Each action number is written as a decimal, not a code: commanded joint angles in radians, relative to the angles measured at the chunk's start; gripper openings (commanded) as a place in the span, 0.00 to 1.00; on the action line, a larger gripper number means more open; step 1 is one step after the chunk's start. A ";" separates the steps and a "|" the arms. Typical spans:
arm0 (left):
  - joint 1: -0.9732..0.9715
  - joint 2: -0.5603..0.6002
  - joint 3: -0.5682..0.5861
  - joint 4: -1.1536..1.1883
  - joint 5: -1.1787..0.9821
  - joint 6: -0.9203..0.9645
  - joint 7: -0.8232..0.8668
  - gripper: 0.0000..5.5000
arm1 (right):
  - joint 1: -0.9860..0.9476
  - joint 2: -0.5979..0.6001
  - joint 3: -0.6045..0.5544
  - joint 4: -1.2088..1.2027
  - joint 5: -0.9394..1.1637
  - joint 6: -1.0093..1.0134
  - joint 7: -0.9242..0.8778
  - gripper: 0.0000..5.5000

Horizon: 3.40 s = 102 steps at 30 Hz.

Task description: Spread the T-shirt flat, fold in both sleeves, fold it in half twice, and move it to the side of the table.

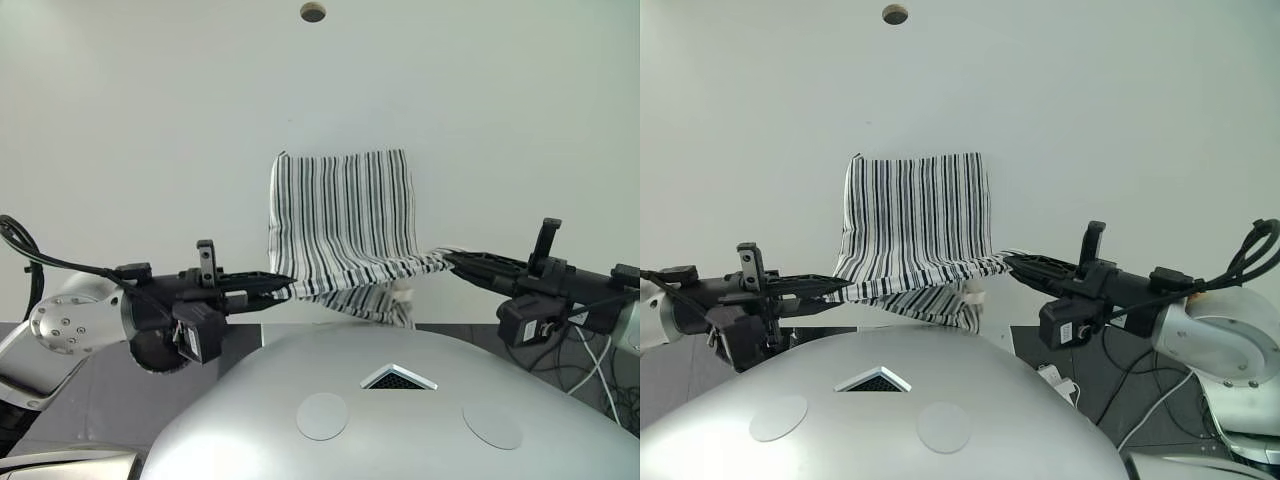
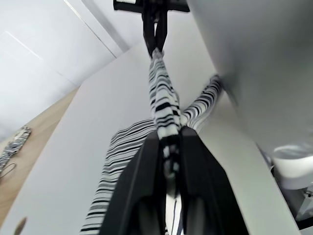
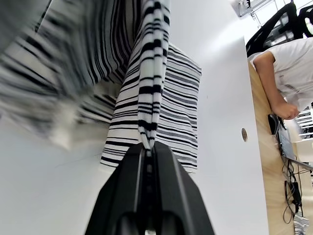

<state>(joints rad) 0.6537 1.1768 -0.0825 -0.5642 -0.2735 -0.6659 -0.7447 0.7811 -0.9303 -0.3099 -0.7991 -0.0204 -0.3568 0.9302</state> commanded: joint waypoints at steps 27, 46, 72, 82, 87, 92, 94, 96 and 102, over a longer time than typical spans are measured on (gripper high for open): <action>-0.827 -0.609 -0.240 1.025 0.759 0.157 0.343 0.03 | -1.134 0.323 0.703 0.919 -0.387 0.116 -0.116 0.00; -0.752 -0.721 -0.114 0.870 0.433 0.299 0.378 0.48 | -1.012 0.415 0.494 0.742 -0.213 0.296 -0.330 0.22; -0.637 -0.760 -0.014 0.469 0.411 0.412 0.393 0.48 | -1.031 0.352 0.810 0.957 -0.366 0.159 -0.145 0.22; -0.483 -0.678 -0.192 0.488 0.609 0.234 0.345 0.48 | -1.117 0.395 0.780 1.221 -0.360 0.089 -0.253 0.22; -0.495 -0.637 -0.258 0.677 0.737 0.149 0.384 0.48 | -1.135 0.412 0.794 1.278 -0.373 0.053 -0.267 0.22; -0.569 -0.646 -0.245 0.825 0.733 0.109 0.452 0.48 | -1.179 0.420 0.824 1.387 -0.410 0.017 -0.277 0.22; -0.542 -0.649 -0.246 0.748 0.674 0.071 0.437 0.48 | -1.226 0.407 0.843 1.519 -0.437 0.009 -0.282 0.22; -0.506 -0.652 -0.232 0.650 0.599 0.059 0.425 0.48 | -1.304 0.377 0.860 1.736 -0.470 0.027 -0.304 0.22; -0.392 -0.639 -0.143 0.324 0.229 0.161 0.370 0.48 | -1.348 0.188 0.697 2.127 -0.323 0.203 -0.373 0.22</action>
<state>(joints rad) 0.2085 0.5161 -0.2968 -0.0774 0.1472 -0.5819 -0.3435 -0.6958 -0.5768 0.4553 1.0546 -0.3490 -0.3722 0.5425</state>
